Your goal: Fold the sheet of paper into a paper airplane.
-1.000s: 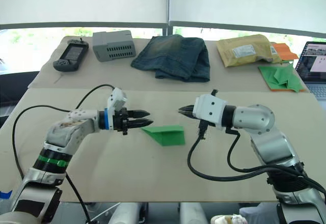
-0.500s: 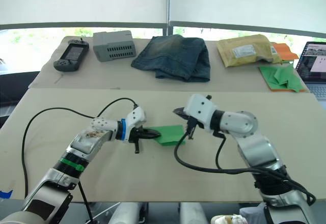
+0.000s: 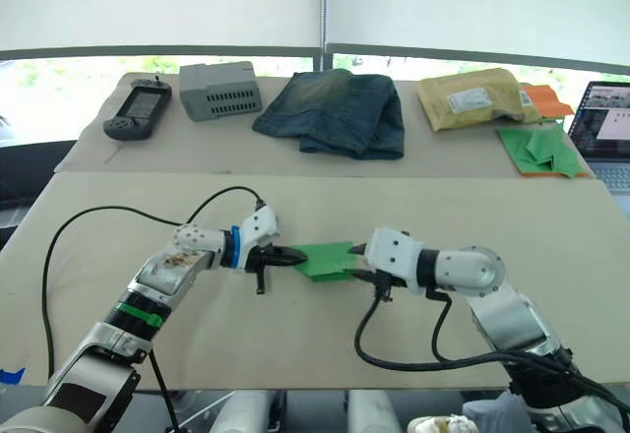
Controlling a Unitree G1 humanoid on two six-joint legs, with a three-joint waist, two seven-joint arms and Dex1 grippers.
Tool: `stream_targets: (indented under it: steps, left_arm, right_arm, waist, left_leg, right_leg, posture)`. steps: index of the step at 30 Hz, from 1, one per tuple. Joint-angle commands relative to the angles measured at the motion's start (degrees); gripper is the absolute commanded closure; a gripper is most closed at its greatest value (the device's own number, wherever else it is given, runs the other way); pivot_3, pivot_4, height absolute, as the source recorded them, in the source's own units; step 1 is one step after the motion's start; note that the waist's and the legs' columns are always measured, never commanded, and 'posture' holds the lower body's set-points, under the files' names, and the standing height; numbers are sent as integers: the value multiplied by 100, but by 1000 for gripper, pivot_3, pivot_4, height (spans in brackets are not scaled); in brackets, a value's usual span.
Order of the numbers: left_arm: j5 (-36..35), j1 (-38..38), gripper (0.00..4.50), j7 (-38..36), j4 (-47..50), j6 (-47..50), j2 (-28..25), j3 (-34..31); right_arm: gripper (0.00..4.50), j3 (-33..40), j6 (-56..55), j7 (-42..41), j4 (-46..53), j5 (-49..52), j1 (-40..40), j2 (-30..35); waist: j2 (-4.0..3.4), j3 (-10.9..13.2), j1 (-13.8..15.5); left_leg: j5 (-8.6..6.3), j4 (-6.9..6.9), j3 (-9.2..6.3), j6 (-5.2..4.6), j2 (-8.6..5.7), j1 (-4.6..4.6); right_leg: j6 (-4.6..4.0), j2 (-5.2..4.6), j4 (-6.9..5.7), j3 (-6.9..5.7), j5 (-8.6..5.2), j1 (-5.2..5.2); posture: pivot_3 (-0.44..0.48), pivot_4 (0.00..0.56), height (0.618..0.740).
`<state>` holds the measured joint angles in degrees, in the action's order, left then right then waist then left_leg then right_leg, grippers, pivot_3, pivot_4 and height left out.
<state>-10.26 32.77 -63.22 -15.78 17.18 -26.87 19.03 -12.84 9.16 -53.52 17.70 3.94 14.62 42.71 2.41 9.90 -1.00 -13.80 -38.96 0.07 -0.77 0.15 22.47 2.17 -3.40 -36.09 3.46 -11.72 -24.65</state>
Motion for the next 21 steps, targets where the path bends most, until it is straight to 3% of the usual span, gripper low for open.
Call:
stream_targets:
  steps: [1, 13, 14, 21]
  left_arm:
    - [261, -33, 4500, -41, -146, -74, -53, 94]
    - [246, -103, 4500, -29, -67, -65, -66, -51]
    - [243, -107, 4500, -26, -59, -62, -70, -60]
    - [210, -125, 4500, -43, 3, -25, -94, -115]
  right_arm:
    - [1541, -61, -796, -103, -262, -334, 44, 141]
    - [1541, -352, -1954, -59, -1490, -929, 601, -168]
    - [2067, -348, -2013, -60, -1537, -936, 621, -192]
    - [4470, -363, -2147, -445, -1585, -676, 581, -198]
  waist:
    - [0, 0, 8]
    - [0, 0, 14]
    - [0, 0, 14]
    - [0, 0, 12]
  left_leg:
    - [-1, 2, 0, -1, 0, -9]
    - [-3, 2, -1, -5, 0, -25]
    - [-3, 2, -1, -5, 0, -25]
    - [-3, 2, -2, -5, 0, -26]
  right_leg:
    - [2, 0, 2, 0, -2, 10]
    - [0, -1, 8, -1, -1, 31]
    - [-1, -1, 8, -1, 0, 31]
    - [-4, -2, 7, -1, 2, 32]
  posture:
    - [0, 150, 728]
    - [0, 150, 728]
    - [0, 150, 728]
    - [0, 150, 728]
